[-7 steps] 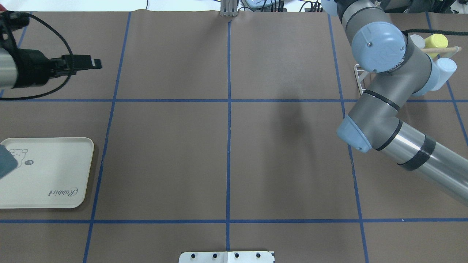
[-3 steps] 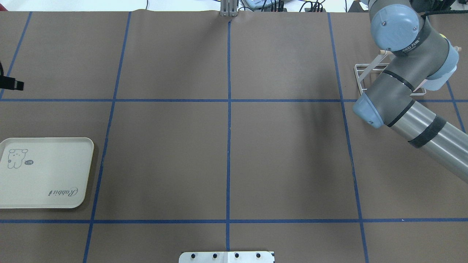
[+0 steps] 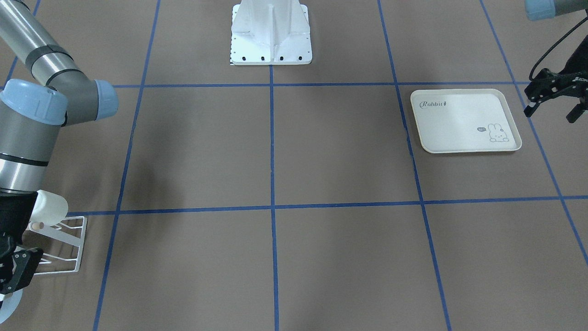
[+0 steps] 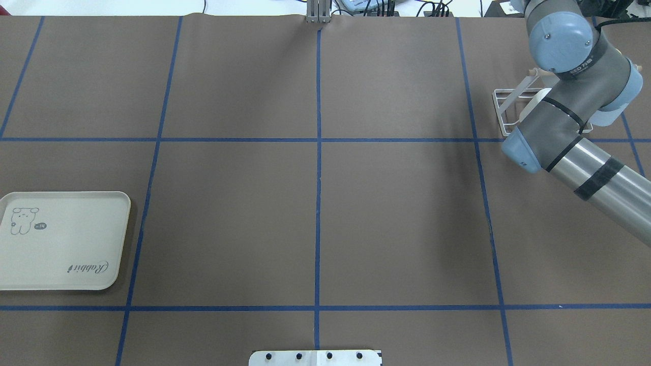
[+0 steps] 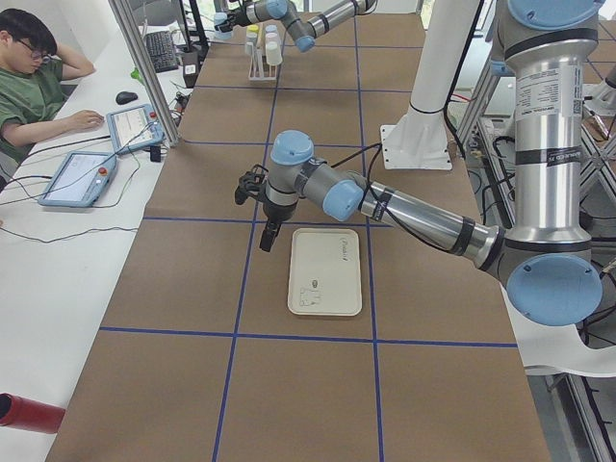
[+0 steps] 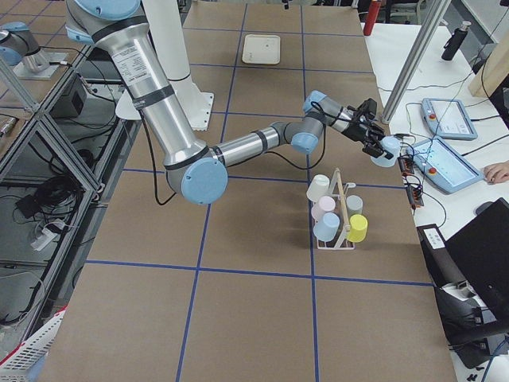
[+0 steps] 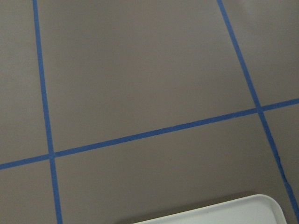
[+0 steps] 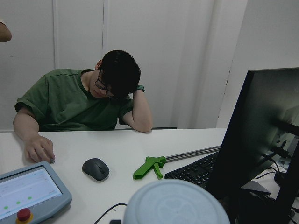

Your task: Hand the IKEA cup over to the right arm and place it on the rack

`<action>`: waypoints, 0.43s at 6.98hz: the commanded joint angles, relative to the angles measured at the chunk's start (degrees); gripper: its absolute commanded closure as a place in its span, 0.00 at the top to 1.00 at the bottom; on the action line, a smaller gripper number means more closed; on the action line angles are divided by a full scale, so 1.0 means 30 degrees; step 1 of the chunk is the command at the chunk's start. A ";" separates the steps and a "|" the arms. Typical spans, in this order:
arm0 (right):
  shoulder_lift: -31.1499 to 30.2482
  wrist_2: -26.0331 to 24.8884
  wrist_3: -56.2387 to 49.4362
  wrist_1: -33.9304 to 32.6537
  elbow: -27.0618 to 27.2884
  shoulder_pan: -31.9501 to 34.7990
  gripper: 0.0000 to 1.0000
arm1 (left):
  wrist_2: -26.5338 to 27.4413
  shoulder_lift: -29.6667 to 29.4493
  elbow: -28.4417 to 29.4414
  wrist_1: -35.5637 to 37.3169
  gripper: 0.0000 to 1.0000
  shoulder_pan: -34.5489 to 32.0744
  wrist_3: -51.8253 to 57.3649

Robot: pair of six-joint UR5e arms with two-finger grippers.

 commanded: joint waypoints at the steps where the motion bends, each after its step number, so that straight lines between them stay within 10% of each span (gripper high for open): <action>1: -0.0586 0.1094 -0.0889 0.1653 -0.0250 0.0044 0.00 | -0.0081 0.0084 0.0038 0.0509 1.00 -0.0090 0.0552; 3: -0.2130 0.1360 -0.0926 0.1655 0.0771 0.0015 0.00 | -0.0081 0.0113 -0.0019 0.0509 1.00 -0.0089 0.0552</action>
